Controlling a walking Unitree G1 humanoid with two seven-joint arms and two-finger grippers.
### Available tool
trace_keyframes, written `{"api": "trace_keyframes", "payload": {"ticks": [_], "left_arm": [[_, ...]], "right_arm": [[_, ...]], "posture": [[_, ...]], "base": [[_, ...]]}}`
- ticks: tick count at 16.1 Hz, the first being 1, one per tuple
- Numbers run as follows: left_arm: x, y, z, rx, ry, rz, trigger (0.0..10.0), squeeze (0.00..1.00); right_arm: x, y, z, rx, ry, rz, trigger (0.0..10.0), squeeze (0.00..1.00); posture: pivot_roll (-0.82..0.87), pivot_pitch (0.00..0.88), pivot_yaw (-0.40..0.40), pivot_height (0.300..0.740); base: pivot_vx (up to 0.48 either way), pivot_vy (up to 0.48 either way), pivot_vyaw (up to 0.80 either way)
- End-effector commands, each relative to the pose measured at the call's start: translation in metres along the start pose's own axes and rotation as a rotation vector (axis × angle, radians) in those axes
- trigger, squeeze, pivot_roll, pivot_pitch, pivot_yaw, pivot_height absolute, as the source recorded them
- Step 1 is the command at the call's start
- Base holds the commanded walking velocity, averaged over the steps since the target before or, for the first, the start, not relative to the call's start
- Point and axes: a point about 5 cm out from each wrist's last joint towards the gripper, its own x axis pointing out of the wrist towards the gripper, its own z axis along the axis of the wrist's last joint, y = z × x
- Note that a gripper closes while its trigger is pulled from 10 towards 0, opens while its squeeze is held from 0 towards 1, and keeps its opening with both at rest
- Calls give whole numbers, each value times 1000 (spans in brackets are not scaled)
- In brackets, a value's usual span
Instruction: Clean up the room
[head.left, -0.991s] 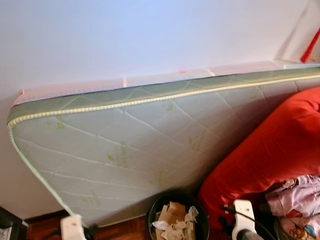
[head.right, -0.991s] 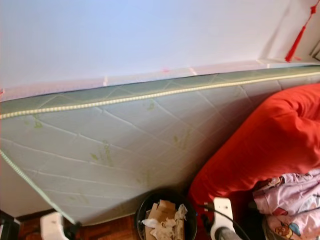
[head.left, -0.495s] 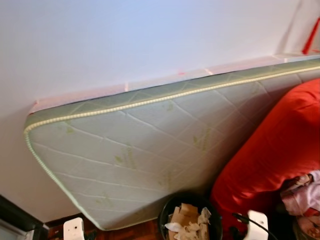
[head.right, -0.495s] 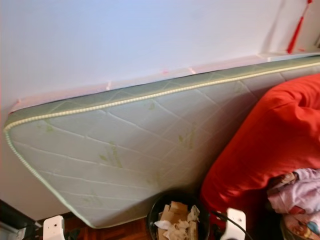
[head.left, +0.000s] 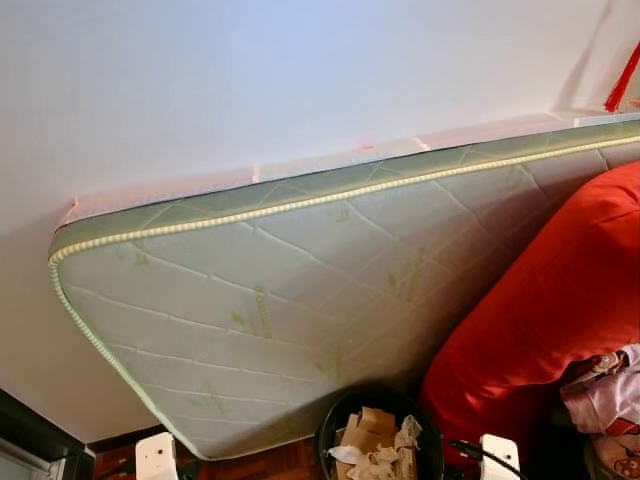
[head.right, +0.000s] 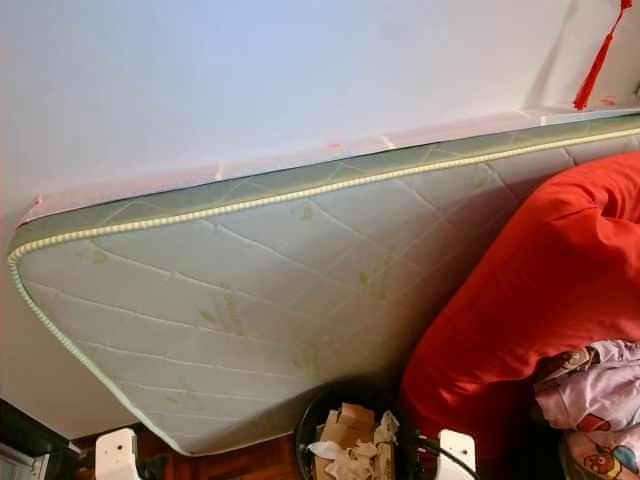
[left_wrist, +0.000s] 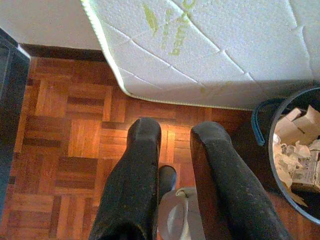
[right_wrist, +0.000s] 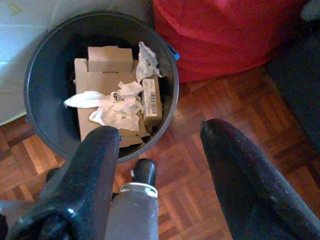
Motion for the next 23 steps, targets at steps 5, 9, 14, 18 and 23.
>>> {"api": "trace_keyframes", "payload": {"ticks": [5, 9, 14, 18, 23], "left_arm": [[-3, 4, -10, -21, 41, 27, 10000, 0], [-5, 4, -15, -22, 57, 27, 10000, 0], [-6, 5, -18, -20, 70, 33, 10000, 0], [-7, 7, -20, -25, 78, 38, 10000, 0], [-7, 7, -20, -31, 77, 35, 10000, 0]], "right_arm": [[-1, 1, -5, -18, 17, 2, 10000, 0], [-1, 1, -5, -25, 23, 8, 10000, 0], [-1, 0, -4, -38, 25, 13, 10000, 0], [-1, 0, -3, -42, 20, 16, 10000, 0], [0, 0, -2, -51, 15, 23, 10000, 0]], "posture": [[158, 0, -38, 740], [154, 0, -42, 740], [154, 0, -46, 740], [155, 0, -48, 740], [159, 0, -48, 740]], "base": [[0, 0, -100], [0, 0, -748], [0, 0, -745], [0, 0, -555], [-49, 0, 0]]}}
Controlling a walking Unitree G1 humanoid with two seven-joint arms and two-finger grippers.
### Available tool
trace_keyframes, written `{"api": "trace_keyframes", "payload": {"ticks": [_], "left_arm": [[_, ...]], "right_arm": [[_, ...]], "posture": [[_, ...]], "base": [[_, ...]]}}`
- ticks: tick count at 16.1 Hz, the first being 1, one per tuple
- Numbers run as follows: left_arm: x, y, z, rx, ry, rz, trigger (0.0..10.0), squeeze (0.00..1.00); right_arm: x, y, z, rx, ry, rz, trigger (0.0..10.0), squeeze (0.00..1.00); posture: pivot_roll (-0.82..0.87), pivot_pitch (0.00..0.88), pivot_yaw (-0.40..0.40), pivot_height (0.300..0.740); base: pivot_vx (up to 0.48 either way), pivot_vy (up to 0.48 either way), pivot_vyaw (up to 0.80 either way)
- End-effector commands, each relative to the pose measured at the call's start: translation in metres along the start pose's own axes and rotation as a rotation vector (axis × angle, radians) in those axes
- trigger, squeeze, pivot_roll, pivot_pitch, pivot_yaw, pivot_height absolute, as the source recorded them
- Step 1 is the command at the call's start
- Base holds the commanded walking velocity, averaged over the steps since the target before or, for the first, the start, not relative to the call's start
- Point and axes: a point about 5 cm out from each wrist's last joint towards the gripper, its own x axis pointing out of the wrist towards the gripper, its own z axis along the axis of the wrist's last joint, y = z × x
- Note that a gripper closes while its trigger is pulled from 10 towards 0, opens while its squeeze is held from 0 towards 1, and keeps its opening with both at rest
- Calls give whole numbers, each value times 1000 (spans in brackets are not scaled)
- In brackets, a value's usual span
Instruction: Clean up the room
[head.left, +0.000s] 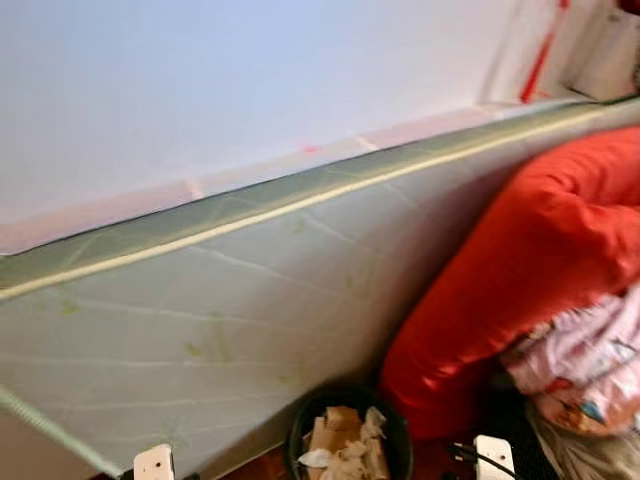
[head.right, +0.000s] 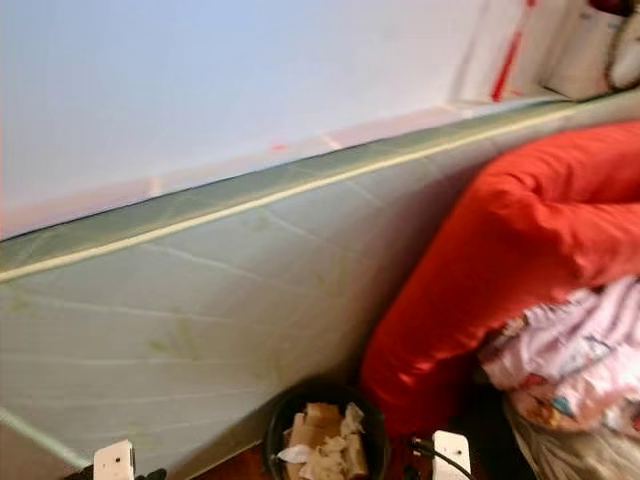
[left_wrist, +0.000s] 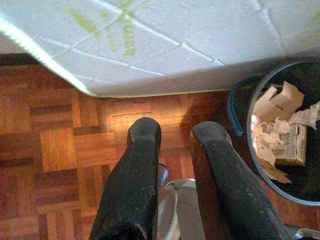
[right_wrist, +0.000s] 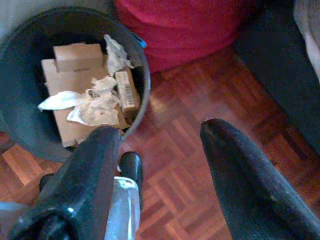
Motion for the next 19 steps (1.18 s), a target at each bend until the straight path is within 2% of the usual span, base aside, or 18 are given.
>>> {"api": "trace_keyframes", "payload": {"ticks": [1, 9, 17, 19], "left_arm": [[-2, 2, -7, -6, 28, 5, 10000, 0], [-2, 0, -6, -8, 22, 2, 10000, 0], [-2, -1, -7, -9, 27, 4, 10000, 0], [-2, 0, -7, -11, 27, 4, 10000, 0]], "right_arm": [[-1, -2, 0, -4, -3, -8, 10000, 0], [-1, -4, -1, -12, 2, -7, 10000, 0], [-1, -3, -1, -9, 1, -2, 10000, 0], [-1, -3, -1, -5, 4, -1, 10000, 0]], "posture": [[158, 0, -47, 740], [152, 0, -48, 740], [151, 0, -50, 740], [150, 0, -50, 740]], "base": [[-270, 0, 0], [-268, 0, 0], [0, 0, 0], [0, 0, -769]]}}
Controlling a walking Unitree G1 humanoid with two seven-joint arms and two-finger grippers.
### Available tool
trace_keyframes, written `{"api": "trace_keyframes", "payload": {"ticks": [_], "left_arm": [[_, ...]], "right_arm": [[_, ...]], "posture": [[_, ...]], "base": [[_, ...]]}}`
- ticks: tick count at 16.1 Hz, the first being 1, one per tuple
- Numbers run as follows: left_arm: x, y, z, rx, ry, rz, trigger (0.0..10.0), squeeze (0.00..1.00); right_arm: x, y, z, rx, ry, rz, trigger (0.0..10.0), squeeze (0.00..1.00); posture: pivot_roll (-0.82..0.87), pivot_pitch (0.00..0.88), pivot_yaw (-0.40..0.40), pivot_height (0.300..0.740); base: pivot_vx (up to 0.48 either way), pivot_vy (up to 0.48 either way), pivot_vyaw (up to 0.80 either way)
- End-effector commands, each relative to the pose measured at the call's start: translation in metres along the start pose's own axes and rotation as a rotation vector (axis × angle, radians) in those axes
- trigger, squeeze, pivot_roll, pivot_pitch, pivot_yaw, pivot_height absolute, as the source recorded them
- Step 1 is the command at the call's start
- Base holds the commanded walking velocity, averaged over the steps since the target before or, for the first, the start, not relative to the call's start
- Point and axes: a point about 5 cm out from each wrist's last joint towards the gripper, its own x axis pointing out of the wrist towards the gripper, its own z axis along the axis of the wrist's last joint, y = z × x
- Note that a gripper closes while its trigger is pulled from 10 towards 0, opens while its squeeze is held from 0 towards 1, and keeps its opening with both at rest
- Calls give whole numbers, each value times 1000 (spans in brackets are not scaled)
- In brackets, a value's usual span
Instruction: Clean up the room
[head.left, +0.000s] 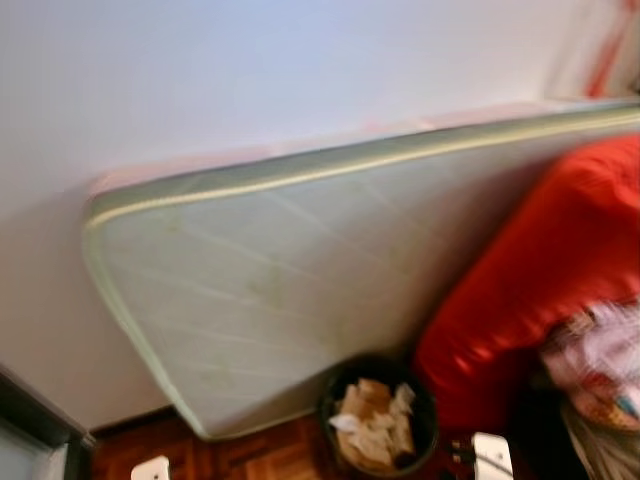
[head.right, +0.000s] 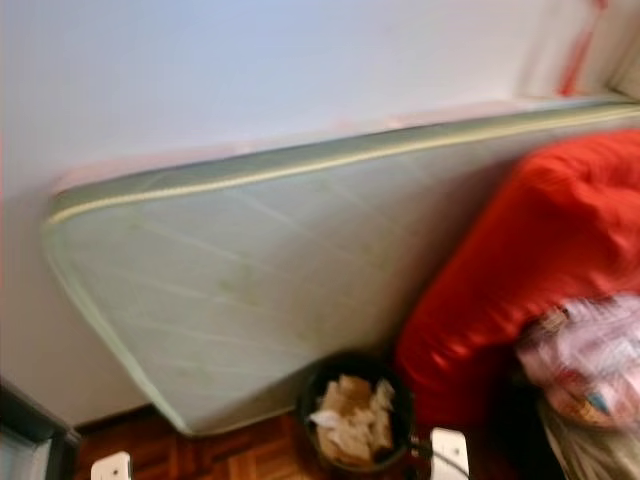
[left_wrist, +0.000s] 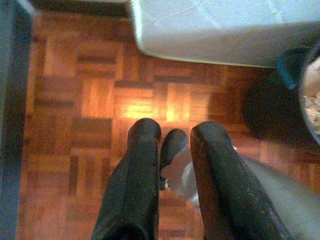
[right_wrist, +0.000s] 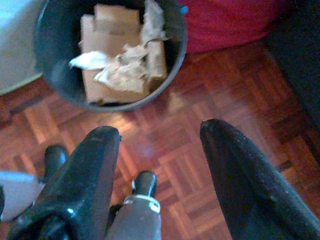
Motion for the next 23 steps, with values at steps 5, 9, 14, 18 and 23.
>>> {"api": "trace_keyframes", "payload": {"ticks": [5, 9, 14, 18, 23], "left_arm": [[1, -2, 2, -5, -5, -13, 10000, 0], [1, 1, 2, 4, 1, -13, 10000, 0], [2, -6, 2, 39, 17, -41, 10000, 0], [4, -23, 3, 130, 35, -126, 10000, 0], [12, -35, 27, 121, -18, -131, 10000, 0]], "right_arm": [[-1, -3, -3, 6, 16, -9, 10000, 0], [-1, -2, -4, 12, 17, -8, 10000, 0], [-1, -5, -2, 21, 9, -26, 10000, 0], [-1, -12, 3, 75, -15, -74, 10000, 0], [3, -2, 12, 79, -11, -89, 10000, 0]], "posture": [[156, 0, -48, 740], [155, 0, -37, 740], [88, 0, 11, 740], [-9, 0, 75, 740], [-27, 0, 14, 740]], "base": [[0, 0, -764], [0, 0, -763], [0, 0, -763], [0, 0, -761], [0, 0, -760]]}}
